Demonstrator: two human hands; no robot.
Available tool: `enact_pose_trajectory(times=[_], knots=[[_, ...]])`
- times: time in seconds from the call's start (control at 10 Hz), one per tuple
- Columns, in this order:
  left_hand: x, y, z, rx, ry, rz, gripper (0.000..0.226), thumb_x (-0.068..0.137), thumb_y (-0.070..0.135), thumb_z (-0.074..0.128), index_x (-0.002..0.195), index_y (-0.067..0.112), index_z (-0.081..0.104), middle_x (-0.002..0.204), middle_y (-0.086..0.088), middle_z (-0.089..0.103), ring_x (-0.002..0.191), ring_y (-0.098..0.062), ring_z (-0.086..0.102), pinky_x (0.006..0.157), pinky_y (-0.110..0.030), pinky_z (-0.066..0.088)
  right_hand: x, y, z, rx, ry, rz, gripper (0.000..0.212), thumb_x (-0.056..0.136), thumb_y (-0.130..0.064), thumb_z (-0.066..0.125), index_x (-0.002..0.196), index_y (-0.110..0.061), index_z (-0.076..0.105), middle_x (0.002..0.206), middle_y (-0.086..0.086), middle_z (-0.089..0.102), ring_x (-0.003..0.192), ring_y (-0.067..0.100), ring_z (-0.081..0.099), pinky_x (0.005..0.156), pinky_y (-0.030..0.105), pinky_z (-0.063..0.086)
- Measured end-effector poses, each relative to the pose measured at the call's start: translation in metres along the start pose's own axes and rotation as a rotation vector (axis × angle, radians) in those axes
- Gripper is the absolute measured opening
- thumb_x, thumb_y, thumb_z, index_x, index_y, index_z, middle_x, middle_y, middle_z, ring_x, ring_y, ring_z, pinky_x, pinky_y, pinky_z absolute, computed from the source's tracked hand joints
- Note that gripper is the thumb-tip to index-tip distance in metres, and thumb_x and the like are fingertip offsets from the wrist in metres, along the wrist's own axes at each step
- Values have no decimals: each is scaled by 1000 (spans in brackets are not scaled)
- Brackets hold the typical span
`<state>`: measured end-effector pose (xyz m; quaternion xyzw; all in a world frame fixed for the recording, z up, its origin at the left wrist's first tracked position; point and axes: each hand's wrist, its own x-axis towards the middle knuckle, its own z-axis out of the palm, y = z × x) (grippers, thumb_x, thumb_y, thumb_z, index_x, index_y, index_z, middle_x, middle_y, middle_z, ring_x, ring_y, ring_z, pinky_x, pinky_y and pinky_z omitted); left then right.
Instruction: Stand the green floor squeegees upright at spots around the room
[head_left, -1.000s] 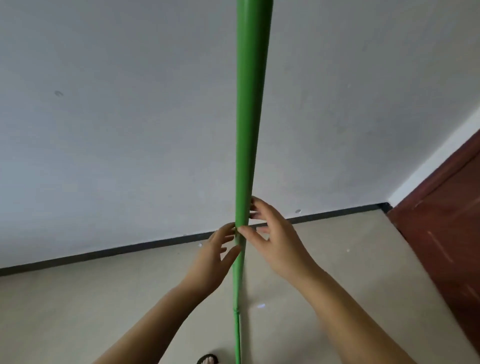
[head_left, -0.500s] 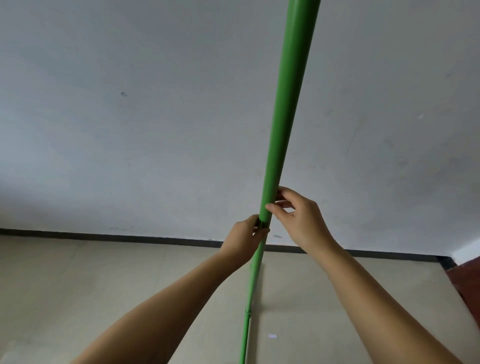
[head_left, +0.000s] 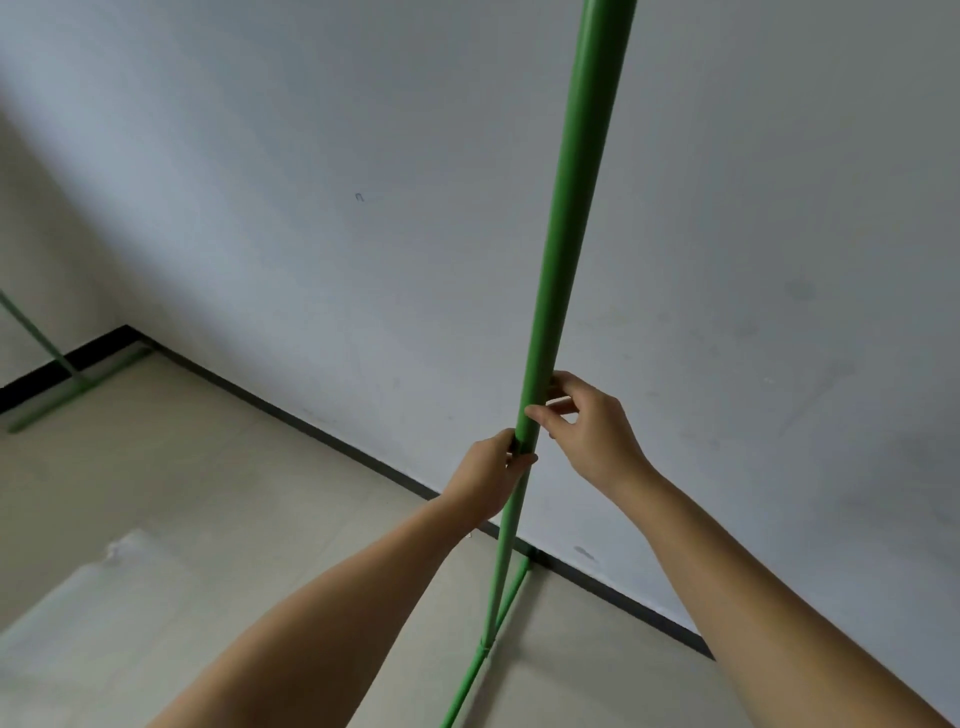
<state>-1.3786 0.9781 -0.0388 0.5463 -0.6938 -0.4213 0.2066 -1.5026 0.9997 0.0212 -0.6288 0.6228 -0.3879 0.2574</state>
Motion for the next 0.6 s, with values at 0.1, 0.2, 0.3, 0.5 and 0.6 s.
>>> enact_pose_trajectory(times=[0.1,0.2,0.3,0.5,0.6], knots=[[2,1,1,33,16,-12,22,91,23,49,104,6,54,106,-15,66,98,-30,61,85,-39,50,6,3,-4,-8,-58,-39,17,83,-23,61,100,-22,59,90,-11,62,82,6,60,70,23,46],[-2,-1,-2,76,4,-18,22,91,23,49,104,6,54,106,-17,65,99,-31,60,89,-45,49,4,4,-2,-10,-105,-63,17,83,-23,61,100,-21,58,92,-8,63,85,11,61,66,15,43],[-7,-4,-2,85,12,-14,22,91,22,49,105,7,53,107,-17,65,100,-31,60,90,-46,49,0,4,1,1,-115,-77,18,84,-23,61,101,-19,58,93,-7,62,85,12,61,65,13,42],[-7,-6,1,69,31,-11,23,91,24,48,107,7,52,110,-15,65,101,-30,60,90,-45,50,-6,0,2,5,-107,-40,22,84,-24,60,105,-19,57,97,-5,63,88,15,62,67,17,44],[-14,-13,7,12,4,-10,27,91,23,49,115,11,49,119,-12,63,112,-25,58,95,-42,49,-16,-4,-7,9,-170,3,36,85,-27,59,118,-25,49,107,-6,60,96,13,61,69,15,43]])
